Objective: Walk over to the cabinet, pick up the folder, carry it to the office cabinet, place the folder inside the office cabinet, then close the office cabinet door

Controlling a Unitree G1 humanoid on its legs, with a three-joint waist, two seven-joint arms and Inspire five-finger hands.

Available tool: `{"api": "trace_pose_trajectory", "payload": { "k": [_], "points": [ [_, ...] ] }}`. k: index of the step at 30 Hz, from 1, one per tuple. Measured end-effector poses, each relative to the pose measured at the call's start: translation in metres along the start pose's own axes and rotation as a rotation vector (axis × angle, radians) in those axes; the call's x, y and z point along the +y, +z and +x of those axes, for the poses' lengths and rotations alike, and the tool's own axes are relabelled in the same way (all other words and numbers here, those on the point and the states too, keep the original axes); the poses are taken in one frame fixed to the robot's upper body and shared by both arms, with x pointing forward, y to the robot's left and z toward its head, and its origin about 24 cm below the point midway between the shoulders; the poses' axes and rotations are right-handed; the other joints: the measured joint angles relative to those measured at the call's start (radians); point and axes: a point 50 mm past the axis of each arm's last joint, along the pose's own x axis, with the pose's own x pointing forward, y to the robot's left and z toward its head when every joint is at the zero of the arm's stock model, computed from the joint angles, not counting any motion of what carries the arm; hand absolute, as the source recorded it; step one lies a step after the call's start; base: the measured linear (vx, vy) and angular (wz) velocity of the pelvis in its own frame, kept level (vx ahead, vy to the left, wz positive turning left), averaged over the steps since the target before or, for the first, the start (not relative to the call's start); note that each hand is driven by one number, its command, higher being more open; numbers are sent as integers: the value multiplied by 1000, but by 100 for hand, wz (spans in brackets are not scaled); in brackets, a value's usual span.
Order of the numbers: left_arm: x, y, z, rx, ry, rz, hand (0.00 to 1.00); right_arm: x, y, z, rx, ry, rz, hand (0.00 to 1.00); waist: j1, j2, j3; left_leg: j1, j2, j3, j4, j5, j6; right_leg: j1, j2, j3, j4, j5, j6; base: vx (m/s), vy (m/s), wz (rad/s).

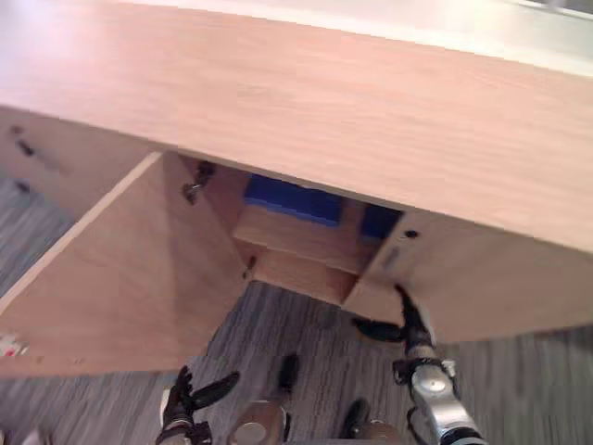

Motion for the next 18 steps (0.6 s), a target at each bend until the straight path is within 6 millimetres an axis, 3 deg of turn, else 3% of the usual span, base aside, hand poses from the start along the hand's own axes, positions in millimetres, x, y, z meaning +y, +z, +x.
{"api": "trace_pose_trajectory", "payload": {
  "k": [3,5,7,11,18],
  "points": [
    [10,1,-2,-12,51,-35,100,15,4,2,-8,56,16,100,27,3,0,-1,-20,-23,0,1,1,8,-4,-20,18,-22,-5,77,-46,39],
    [12,8,-1,-43,57,-50,100,15,4,4,1,55,14,100,24,2,1,1,-26,-64,0,2,1,27,-8,-60,23,-33,-4,46,-49,69],
    [17,28,1,-123,85,-150,100,13,2,6,23,52,3,100,41,-2,2,3,-37,-123,5,7,-1,53,-7,-93,22,-39,-14,24,-55,82],
    [33,62,0,-266,130,-179,100,13,13,12,-8,56,-12,100,74,-5,3,1,-48,-158,4,14,-3,62,-5,-95,25,-52,-22,-45,-49,31],
    [52,147,-9,-592,117,-79,100,20,24,16,-41,92,-24,100,77,-31,20,-7,-37,-154,-1,7,-8,48,-1,-63,36,-73,-26,-110,-35,0]
  ]
}}
